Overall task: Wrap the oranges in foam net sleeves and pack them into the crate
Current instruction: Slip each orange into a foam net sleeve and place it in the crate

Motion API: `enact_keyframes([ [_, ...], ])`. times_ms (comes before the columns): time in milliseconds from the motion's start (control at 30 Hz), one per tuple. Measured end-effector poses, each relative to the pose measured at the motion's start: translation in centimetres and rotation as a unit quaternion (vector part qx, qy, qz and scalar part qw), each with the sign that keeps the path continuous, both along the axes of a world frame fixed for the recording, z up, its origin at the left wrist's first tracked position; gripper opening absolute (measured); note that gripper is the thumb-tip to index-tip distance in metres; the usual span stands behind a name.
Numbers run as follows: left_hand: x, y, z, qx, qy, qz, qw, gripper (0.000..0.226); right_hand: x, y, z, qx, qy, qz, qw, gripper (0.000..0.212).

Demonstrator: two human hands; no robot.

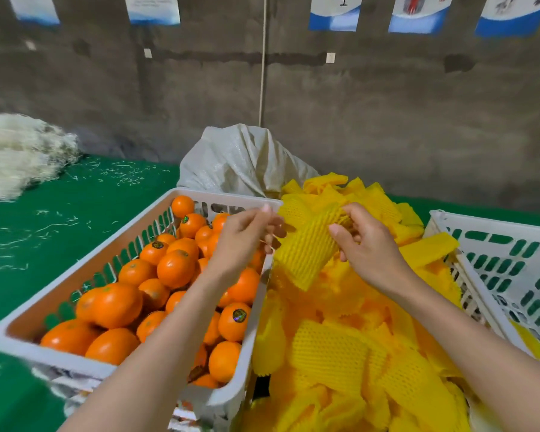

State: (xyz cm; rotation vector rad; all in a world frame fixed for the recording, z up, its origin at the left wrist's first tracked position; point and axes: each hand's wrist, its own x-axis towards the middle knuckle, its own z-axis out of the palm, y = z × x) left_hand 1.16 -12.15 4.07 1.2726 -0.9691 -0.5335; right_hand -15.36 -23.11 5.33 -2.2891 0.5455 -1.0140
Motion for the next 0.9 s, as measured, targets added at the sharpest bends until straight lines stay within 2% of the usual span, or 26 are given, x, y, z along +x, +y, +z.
enact_keyframes([
  [33, 1.3, 0.0, -0.3, 0.015, 0.003, 0.037, 0.999, 0.019, 0.3, 0.0, -0.1, 0.020, 0.000, 0.011, 1.000, 0.009],
  [67, 2.6, -0.2, -0.9, 0.066, -0.058, 0.069, 0.994, 0.012, 0.7, 0.0, -0.1, 0.051, -0.001, 0.027, 0.998, 0.015],
  [100, 3.7, -0.5, -1.7, 0.151, -0.148, 0.077, 0.974, 0.016, 1.1, 0.1, -0.3, 0.091, -0.006, 0.045, 0.995, 0.019],
  [167, 5.2, -1.1, -4.0, 0.337, -0.295, 0.026, 0.894, 0.046, 1.7, 0.3, -0.4, 0.168, -0.013, 0.077, 0.983, 0.020],
  [233, 5.8, -1.6, -6.5, 0.444, -0.354, -0.029, 0.823, 0.066, 2.1, 0.2, -0.7, 0.203, -0.009, 0.095, 0.974, 0.019],
  [300, 5.8, -1.9, -8.3, 0.465, -0.374, -0.041, 0.801, 0.080, 2.4, 0.0, -0.9, 0.215, 0.000, 0.113, 0.970, 0.021],
  [400, 6.2, -2.1, -9.4, 0.431, -0.382, -0.019, 0.818, 0.084, 2.6, -0.1, -1.2, 0.210, -0.002, 0.133, 0.969, 0.024],
  [467, 6.5, -2.1, -9.2, 0.406, -0.333, -0.001, 0.851, 0.083, 2.5, 0.0, -1.4, 0.200, -0.004, 0.140, 0.970, 0.020],
  [500, 6.6, -1.9, -8.8, 0.396, -0.279, 0.018, 0.875, 0.083, 2.4, 0.0, -1.5, 0.201, -0.005, 0.139, 0.970, 0.016],
  [567, 6.7, -1.2, -7.3, 0.345, -0.116, 0.059, 0.930, 0.081, 2.1, -0.3, -1.8, 0.202, -0.006, 0.131, 0.971, 0.014],
  [633, 6.6, -0.3, -5.6, 0.218, 0.092, 0.031, 0.971, 0.080, 1.6, -0.7, -1.8, 0.193, -0.009, 0.116, 0.974, 0.015],
  [667, 6.4, 0.1, -4.9, 0.152, 0.179, -0.014, 0.972, 0.083, 1.3, -0.7, -1.7, 0.190, -0.015, 0.108, 0.976, 0.015],
  [733, 5.6, 0.7, -3.9, 0.068, 0.272, -0.111, 0.953, 0.083, 0.7, -0.4, -1.4, 0.204, -0.033, 0.108, 0.973, 0.021],
  [800, 4.2, 0.6, -3.1, 0.029, 0.310, -0.171, 0.935, 0.081, 0.1, -0.1, -1.0, 0.232, -0.055, 0.132, 0.962, 0.023],
  [900, 1.5, -0.1, -2.1, 0.019, 0.370, -0.196, 0.908, 0.075, -0.6, 0.3, -0.6, 0.296, -0.098, 0.141, 0.940, 0.018],
])
